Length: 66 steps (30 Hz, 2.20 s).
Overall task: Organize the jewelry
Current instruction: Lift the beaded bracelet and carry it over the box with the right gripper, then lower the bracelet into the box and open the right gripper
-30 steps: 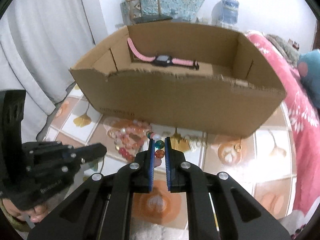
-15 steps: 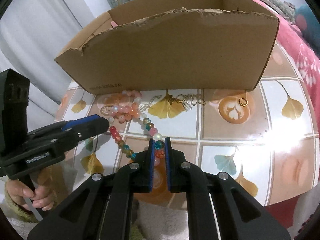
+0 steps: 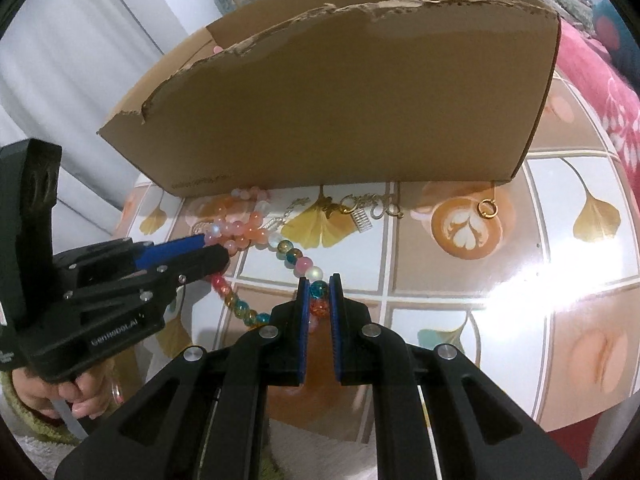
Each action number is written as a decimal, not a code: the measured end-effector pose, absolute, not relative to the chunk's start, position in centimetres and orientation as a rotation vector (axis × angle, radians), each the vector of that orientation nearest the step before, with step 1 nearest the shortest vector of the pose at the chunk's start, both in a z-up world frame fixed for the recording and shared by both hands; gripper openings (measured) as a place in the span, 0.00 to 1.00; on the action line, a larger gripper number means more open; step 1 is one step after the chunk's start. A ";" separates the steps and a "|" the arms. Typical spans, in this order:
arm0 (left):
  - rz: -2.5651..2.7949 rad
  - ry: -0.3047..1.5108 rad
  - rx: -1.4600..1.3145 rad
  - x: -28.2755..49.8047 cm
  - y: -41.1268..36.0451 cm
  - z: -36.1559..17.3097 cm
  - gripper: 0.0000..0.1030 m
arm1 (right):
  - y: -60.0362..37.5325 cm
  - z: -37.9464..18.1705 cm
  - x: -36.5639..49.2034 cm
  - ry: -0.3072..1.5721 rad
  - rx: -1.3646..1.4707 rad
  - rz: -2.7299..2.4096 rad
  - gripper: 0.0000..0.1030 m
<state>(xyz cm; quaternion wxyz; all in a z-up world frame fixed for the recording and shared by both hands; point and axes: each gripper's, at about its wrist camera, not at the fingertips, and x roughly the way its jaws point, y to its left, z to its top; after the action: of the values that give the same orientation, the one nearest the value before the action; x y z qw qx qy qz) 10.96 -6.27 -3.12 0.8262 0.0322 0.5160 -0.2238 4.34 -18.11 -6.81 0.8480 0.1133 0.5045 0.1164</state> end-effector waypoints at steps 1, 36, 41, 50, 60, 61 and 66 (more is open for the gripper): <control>-0.475 1.098 0.072 10.9 -6.4 -3.2 0.14 | -18.4 -6.8 4.4 1.061 0.242 0.247 0.10; -0.582 0.595 0.124 10.6 -4.7 15.4 0.08 | -16.9 12.1 6.5 0.662 0.057 0.407 0.09; -0.557 0.649 0.155 17.1 -4.8 14.7 0.08 | -15.8 11.0 14.2 0.799 0.071 0.467 0.10; -0.538 0.948 0.284 26.3 -6.4 7.6 0.08 | -14.4 2.9 24.5 1.219 0.177 0.541 0.10; -0.473 1.111 0.363 28.9 -7.2 3.4 0.10 | -14.6 -2.1 28.2 1.420 0.248 0.482 0.10; -0.473 1.105 0.356 28.9 -7.2 3.4 0.14 | -15.0 -2.1 28.2 1.412 0.263 0.484 0.10; -0.467 1.030 0.315 27.3 -6.3 5.5 0.39 | -16.6 0.0 26.6 1.328 0.295 0.471 0.11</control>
<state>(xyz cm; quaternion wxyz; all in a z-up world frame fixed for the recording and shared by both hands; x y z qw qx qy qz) 27.26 -6.28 5.55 0.8326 0.1485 0.4860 -0.2202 26.58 -16.63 -0.01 0.7519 0.1349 0.6083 0.2156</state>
